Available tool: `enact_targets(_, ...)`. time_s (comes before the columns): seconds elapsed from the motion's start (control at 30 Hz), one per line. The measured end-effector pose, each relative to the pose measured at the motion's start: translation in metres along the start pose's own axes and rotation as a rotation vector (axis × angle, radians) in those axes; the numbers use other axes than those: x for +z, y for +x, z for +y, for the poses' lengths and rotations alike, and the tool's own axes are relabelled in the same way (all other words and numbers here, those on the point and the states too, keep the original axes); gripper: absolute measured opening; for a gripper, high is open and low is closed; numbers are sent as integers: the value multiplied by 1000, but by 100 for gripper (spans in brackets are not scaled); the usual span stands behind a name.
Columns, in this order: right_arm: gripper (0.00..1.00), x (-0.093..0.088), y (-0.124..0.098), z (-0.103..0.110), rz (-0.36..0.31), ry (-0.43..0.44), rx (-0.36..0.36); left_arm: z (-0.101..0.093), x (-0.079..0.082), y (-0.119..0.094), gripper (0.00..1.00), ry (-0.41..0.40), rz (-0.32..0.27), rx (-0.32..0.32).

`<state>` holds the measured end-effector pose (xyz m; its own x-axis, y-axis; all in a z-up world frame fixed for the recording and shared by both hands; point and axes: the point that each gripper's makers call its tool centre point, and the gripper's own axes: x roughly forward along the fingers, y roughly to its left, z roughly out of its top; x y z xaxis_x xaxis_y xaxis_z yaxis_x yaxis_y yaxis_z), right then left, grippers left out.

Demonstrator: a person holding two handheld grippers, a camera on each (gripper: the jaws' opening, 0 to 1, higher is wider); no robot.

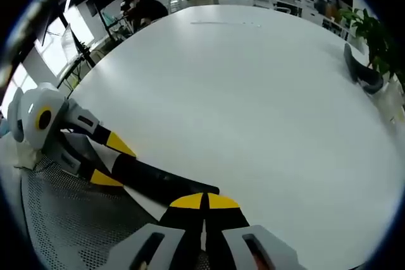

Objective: Press the specified remote control buttons in sequence, fully releasing each button before pressing the next.

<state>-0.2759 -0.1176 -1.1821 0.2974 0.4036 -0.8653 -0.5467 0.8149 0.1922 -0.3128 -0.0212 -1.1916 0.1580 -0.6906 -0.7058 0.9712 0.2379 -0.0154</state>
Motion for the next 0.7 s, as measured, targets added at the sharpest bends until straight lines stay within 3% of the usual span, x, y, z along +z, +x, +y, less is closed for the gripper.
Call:
enact_targets(0.57, 0, 0, 1, -2, -35, 188, 79, 2, 1, 2, 26, 5, -4, 0)
enact_targets(0.7, 0, 0, 0, 0, -35, 185, 86, 1, 1, 2, 26, 7, -4, -2)
